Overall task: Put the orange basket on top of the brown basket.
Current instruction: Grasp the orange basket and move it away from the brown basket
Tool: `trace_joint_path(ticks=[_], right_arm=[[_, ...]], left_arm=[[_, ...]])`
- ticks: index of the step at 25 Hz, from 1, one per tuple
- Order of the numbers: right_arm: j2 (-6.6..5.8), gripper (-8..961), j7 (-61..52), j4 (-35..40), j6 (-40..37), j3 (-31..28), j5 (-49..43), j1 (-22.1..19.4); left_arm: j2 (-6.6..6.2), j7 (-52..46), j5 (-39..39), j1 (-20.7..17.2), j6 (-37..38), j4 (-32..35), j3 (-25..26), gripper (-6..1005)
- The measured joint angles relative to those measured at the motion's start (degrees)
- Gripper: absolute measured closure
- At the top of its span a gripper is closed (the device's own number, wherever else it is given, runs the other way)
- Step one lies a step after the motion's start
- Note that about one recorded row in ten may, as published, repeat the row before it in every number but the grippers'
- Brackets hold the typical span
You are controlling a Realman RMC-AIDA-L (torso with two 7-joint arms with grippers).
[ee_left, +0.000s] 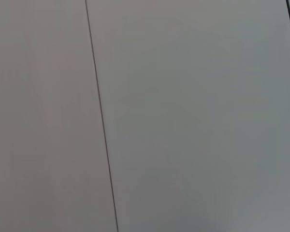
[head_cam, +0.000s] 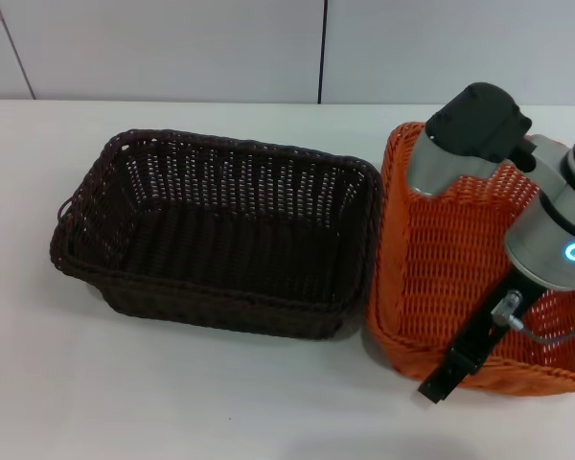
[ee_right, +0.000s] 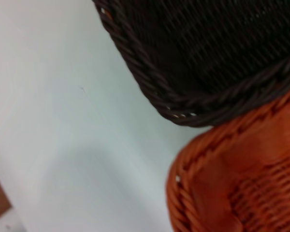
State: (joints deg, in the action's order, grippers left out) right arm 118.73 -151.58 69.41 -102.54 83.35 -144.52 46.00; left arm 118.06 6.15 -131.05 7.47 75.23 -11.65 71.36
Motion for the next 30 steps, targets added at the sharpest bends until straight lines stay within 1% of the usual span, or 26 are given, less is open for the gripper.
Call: trace_joint_path(ticks=[1,6,14,18,21,23,24,30], right_arm=[[0.06,344,-0.24,0.11,0.47,1.68,-1.5,0.05],[0.13,346,-0.41,1.14,0.59,4.18,-3.28,0.11],[0.29,505,-2.34,6.19,1.34,6.22,-3.66,-0.94],[0.34,585,-5.1,12.43,0.86,6.57,-3.67,-2.06],[0.26,672,-6.37,14.08,0.35,6.42,-3.83,-2.12],[0.2,730,-7.93,17.06,-1.37,6.08,-5.2,-2.14],[0.2,740,-7.93,17.06,-1.37,6.08,-5.2,-2.14],[0.18,806,-10.29,22.73,-5.89,4.86,-6.24,-2.36]], left_arm=[[-0.02,0.0,0.0,0.07,-0.03,0.06,0.0,198],[-0.03,0.0,-0.08,0.2,-0.05,0.35,0.0,198],[-0.02,0.07,-0.19,-0.01,-0.03,0.5,0.0,198],[-0.02,0.07,-0.24,-0.11,0.03,0.5,0.0,198],[-0.02,0.09,-0.21,-0.31,0.17,0.57,0.0,198],[-0.02,0.09,-0.22,-0.33,0.25,0.65,0.0,198],[-0.02,0.09,-0.24,-0.34,0.26,0.66,0.0,198],[-0.02,0.1,-0.3,-0.35,0.34,0.67,-0.07,198]])
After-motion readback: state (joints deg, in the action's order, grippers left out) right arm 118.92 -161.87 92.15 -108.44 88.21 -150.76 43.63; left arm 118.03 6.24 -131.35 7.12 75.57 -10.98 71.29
